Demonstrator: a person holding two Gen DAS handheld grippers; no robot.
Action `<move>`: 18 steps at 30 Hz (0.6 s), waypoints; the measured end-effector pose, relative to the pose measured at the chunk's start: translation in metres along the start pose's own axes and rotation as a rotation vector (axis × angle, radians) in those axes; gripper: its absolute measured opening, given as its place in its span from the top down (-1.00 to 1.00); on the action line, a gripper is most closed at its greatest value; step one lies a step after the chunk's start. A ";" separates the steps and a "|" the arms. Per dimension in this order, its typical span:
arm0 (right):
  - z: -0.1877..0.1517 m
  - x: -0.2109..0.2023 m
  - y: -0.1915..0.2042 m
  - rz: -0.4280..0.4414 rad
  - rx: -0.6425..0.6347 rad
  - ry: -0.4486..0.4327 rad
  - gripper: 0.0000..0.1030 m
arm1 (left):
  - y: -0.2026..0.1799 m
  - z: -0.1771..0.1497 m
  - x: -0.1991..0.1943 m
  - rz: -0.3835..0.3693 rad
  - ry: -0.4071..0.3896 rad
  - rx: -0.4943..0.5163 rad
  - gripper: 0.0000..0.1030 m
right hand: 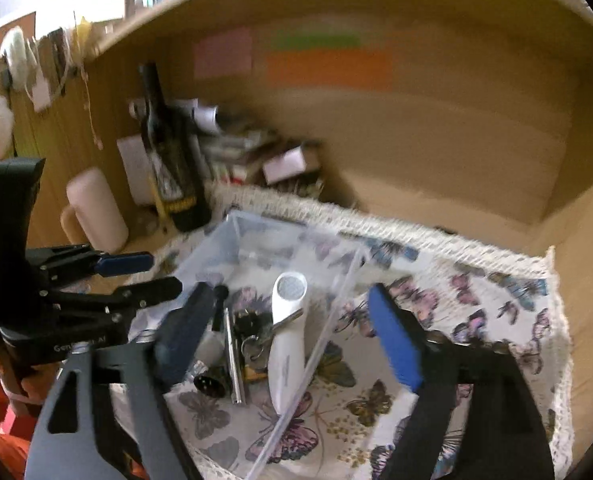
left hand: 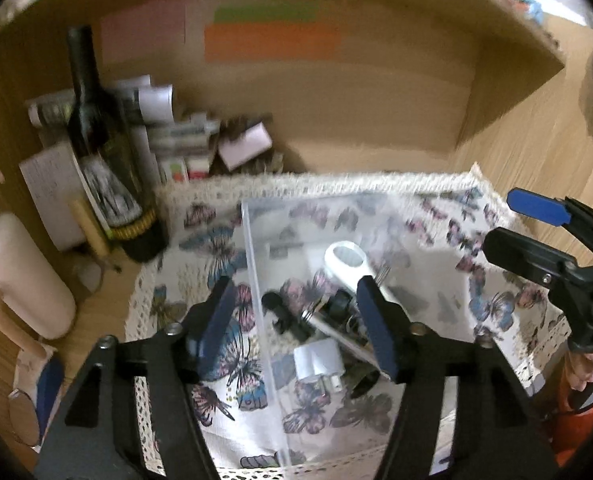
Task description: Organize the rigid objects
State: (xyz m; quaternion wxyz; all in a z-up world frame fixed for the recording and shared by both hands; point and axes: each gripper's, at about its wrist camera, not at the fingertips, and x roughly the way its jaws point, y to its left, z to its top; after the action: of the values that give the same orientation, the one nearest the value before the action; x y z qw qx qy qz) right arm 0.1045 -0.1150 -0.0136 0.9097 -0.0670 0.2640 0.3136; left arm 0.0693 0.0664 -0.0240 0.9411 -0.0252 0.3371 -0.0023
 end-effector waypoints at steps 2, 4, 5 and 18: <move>0.001 -0.012 -0.002 -0.018 -0.001 -0.031 -0.68 | -0.006 0.003 -0.012 0.000 -0.047 0.003 -0.42; -0.001 -0.024 -0.005 -0.029 0.012 -0.062 -0.86 | -0.011 0.004 -0.022 0.000 -0.087 0.002 -0.55; -0.001 -0.028 -0.007 -0.034 0.019 -0.074 -0.92 | -0.014 0.005 -0.029 0.011 -0.117 0.001 -0.56; -0.017 -0.071 -0.019 -0.104 0.065 -0.183 -1.00 | -0.044 -0.004 -0.080 0.059 -0.330 0.043 -0.98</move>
State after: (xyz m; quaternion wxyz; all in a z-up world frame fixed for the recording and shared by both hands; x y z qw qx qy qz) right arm 0.0616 -0.1731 0.0084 0.9467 -0.0221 0.1859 0.2623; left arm 0.0055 0.0243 0.0253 0.9837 0.0049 0.1785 0.0223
